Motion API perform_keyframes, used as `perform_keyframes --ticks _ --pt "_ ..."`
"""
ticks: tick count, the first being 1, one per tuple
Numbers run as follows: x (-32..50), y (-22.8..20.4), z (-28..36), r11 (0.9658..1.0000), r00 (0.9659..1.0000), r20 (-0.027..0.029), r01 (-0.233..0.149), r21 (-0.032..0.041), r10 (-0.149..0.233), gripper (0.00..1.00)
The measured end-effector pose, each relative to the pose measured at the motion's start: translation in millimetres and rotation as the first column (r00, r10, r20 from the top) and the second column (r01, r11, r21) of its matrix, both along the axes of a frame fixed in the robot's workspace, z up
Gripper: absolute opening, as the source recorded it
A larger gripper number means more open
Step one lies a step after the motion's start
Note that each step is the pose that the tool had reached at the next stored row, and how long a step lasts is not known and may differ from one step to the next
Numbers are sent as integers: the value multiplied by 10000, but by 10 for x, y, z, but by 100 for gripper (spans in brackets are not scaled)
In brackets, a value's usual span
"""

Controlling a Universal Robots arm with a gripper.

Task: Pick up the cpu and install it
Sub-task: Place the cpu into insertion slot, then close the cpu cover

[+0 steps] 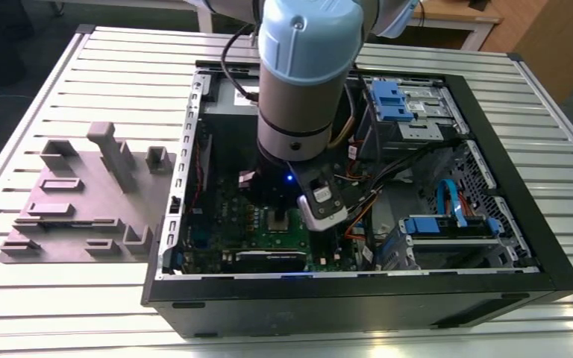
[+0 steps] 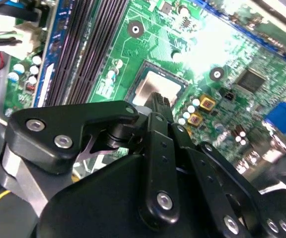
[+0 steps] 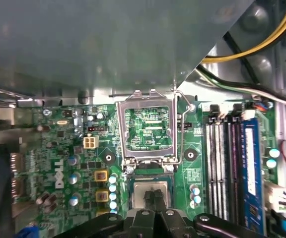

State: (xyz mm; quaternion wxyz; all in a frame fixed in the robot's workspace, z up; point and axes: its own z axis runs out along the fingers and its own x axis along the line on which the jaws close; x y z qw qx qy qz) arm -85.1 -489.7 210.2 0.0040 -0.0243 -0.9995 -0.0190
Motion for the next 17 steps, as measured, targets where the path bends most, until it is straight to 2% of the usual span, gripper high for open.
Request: perform_keyframes --ticks 4,6,11,13,17 --pt "0 0 143 10000 10000 -1 0 0 0 10" --pt "0 0 186 10000 10000 -1 0 -1 0 10" --pt "0 0 191 10000 10000 1 -1 2 1 10" --pt "0 0 245 10000 10000 0 -1 0 1 10" --pt "0 0 246 10000 10000 0 -1 0 1 10"
